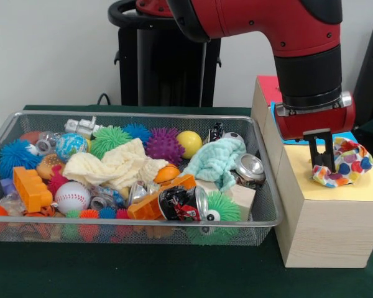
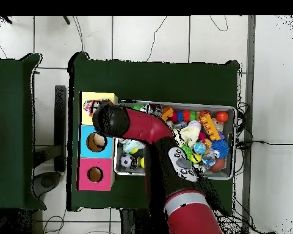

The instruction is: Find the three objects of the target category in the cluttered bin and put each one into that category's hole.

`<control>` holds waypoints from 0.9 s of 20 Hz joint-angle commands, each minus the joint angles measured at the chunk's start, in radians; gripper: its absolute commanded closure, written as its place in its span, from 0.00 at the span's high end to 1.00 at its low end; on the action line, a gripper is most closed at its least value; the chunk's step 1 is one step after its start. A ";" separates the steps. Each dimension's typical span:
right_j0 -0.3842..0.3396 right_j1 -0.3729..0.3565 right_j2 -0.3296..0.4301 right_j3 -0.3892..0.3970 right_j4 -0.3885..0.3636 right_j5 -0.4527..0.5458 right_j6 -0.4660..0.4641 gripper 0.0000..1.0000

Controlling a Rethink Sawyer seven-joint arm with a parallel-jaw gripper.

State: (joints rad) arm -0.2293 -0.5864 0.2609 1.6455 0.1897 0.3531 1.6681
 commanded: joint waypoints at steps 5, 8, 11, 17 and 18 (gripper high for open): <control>-0.004 0.066 0.063 0.056 -0.038 0.164 0.042 0.00; 0.002 0.076 0.059 0.045 -0.037 0.164 0.045 0.00; 0.000 0.079 0.063 0.045 -0.037 0.159 0.044 0.00; -0.014 0.077 0.086 0.065 -0.031 0.173 0.034 0.00; -0.017 0.073 0.090 0.072 -0.031 0.169 0.033 0.00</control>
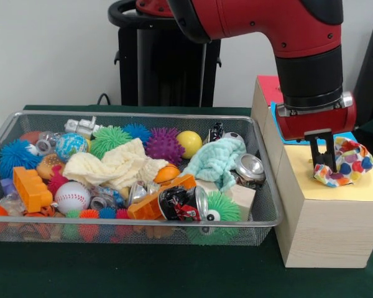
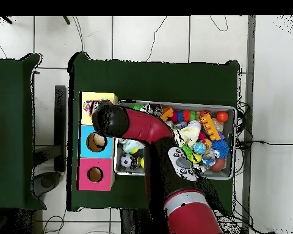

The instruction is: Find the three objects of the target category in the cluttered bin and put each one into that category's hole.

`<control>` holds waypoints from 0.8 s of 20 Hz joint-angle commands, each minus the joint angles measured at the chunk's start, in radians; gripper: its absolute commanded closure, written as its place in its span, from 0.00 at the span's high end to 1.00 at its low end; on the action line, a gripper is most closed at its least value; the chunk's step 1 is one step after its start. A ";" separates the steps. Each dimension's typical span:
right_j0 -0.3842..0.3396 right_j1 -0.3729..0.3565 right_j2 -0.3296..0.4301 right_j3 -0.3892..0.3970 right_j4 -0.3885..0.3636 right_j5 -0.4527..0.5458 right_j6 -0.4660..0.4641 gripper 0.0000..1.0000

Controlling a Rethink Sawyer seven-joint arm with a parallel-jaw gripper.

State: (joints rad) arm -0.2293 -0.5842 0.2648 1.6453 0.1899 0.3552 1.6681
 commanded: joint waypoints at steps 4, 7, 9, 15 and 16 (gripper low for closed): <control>-0.024 0.060 0.102 0.083 -0.027 0.177 0.030 0.00; -0.041 0.049 0.125 0.103 -0.025 0.180 0.023 0.00; -0.047 0.039 0.134 0.120 -0.027 0.173 0.024 0.00; -0.048 0.039 0.132 0.119 -0.035 0.174 0.031 0.00; -0.042 0.043 0.121 0.110 -0.039 0.176 0.035 0.00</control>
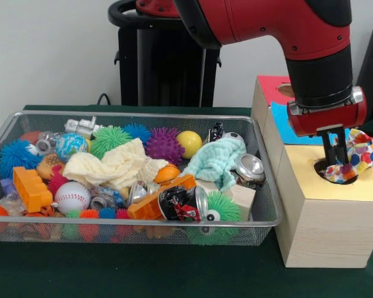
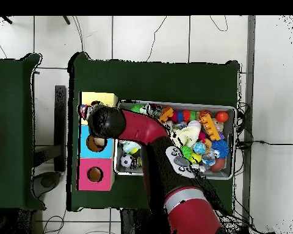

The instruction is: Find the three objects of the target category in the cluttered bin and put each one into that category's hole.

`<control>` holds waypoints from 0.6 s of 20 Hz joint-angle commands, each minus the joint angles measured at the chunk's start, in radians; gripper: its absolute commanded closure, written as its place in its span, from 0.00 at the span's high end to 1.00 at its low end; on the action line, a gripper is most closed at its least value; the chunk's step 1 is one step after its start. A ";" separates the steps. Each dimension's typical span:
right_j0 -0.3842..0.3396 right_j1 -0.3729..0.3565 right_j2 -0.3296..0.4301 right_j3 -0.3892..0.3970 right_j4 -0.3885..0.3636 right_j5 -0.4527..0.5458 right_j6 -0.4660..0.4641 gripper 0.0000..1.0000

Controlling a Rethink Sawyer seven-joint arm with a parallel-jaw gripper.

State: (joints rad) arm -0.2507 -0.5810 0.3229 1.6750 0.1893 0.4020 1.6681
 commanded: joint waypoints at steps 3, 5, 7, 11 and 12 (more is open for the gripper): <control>0.009 0.042 0.020 0.057 -0.055 0.144 0.047 0.00; 0.024 0.032 -0.005 0.050 -0.064 0.144 0.056 0.00; 0.030 0.030 -0.019 0.046 -0.066 0.143 0.062 0.00; 0.036 0.059 -0.041 0.023 -0.075 0.131 0.055 0.00; 0.031 0.071 -0.036 0.018 -0.076 0.123 0.046 0.00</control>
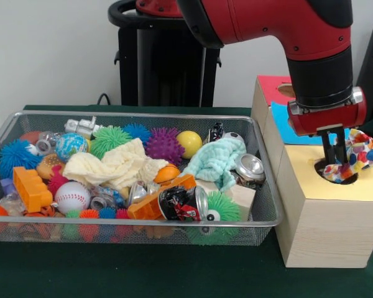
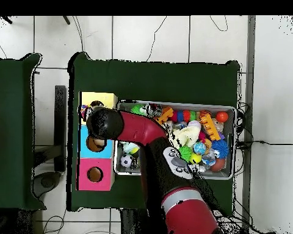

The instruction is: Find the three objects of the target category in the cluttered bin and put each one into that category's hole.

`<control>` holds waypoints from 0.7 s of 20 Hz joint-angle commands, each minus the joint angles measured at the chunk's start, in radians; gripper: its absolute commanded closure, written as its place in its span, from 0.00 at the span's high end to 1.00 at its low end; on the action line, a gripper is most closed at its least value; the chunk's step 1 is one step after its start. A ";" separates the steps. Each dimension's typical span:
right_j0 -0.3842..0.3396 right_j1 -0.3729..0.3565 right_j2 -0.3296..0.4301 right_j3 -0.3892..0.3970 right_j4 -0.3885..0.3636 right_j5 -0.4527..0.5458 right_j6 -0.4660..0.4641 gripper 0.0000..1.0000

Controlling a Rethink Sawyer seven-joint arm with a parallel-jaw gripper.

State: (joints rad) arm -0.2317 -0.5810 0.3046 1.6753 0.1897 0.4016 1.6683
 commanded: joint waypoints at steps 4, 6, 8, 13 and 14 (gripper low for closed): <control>0.023 0.101 -0.040 -0.003 -0.094 0.089 0.040 0.00; 0.025 0.091 -0.053 0.008 -0.115 0.070 0.032 0.00; 0.022 0.080 -0.059 0.021 -0.135 0.055 0.024 0.00; 0.023 0.113 -0.080 0.005 -0.180 0.007 0.028 0.00; 0.022 0.119 -0.083 0.004 -0.191 -0.003 0.025 0.00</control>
State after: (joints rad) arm -0.2105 -0.5729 0.2797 1.6455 0.1143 0.4012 1.6683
